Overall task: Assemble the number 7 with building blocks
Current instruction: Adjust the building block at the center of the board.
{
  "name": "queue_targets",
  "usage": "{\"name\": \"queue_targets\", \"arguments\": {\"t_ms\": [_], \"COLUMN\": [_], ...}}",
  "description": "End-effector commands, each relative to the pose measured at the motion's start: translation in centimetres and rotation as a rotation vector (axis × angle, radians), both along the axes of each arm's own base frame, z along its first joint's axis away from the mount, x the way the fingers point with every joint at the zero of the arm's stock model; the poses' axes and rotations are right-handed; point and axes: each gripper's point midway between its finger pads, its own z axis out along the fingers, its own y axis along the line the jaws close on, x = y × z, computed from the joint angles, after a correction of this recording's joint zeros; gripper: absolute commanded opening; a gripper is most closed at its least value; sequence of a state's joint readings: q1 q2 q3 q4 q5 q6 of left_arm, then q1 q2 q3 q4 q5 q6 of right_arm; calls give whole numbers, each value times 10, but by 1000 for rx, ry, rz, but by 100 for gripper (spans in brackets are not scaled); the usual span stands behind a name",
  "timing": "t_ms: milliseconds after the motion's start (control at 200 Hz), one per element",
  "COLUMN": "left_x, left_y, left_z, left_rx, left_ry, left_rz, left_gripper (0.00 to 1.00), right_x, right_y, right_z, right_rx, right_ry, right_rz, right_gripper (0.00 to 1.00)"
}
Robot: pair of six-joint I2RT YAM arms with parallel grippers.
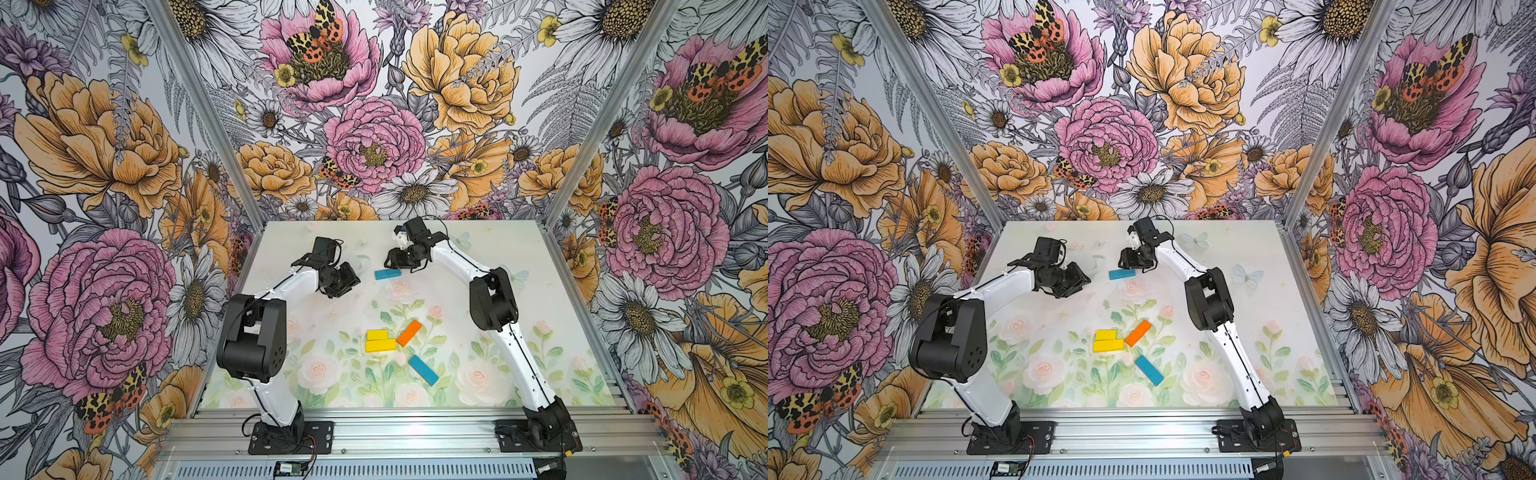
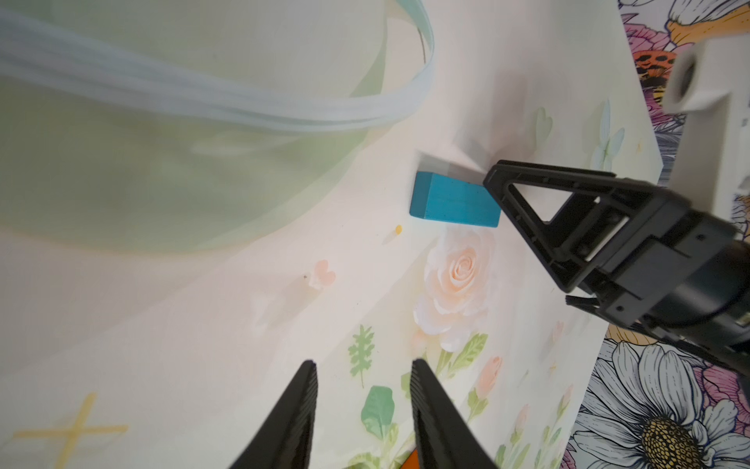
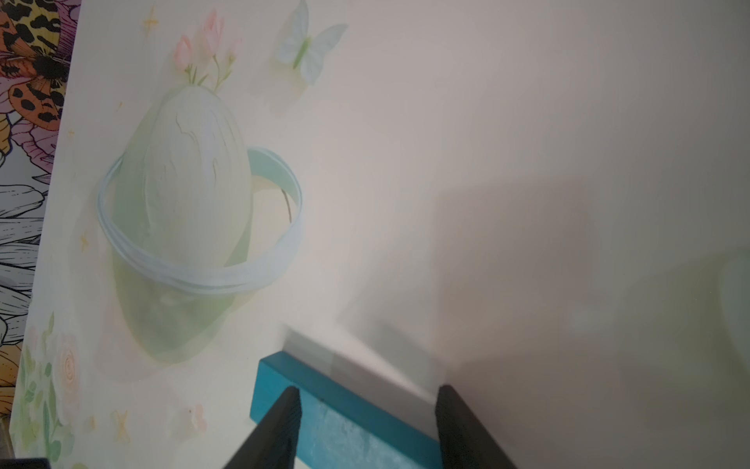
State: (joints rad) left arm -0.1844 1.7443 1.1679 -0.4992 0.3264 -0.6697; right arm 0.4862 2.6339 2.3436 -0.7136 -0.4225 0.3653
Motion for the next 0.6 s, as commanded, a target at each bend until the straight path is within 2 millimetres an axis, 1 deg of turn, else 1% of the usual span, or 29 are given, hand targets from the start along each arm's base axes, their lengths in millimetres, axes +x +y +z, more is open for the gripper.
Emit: {"name": "queue_targets", "arguments": {"t_ms": [0, 70, 160, 340, 595], "left_x": [-2, -3, -5, -6, -9], "left_y": [8, 10, 12, 14, 19], "left_z": [7, 6, 5, 5, 6], "left_rx": [17, 19, 25, 26, 30], "left_ry": [-32, -28, -28, -29, -33], "left_rz": [3, 8, 12, 13, 18], "left_gripper": [41, 41, 41, 41, 41], "right_x": [-16, -22, -26, -25, -29], "right_y": [5, 4, 5, 3, 6], "right_z": [-5, -10, -10, -5, -2], "right_rx": [-8, -22, -30, -32, -46], "right_ry": [23, 35, 35, 32, 27], "right_rz": [36, 43, 49, 35, 30], "right_gripper": [56, 56, 56, 56, 55]}}
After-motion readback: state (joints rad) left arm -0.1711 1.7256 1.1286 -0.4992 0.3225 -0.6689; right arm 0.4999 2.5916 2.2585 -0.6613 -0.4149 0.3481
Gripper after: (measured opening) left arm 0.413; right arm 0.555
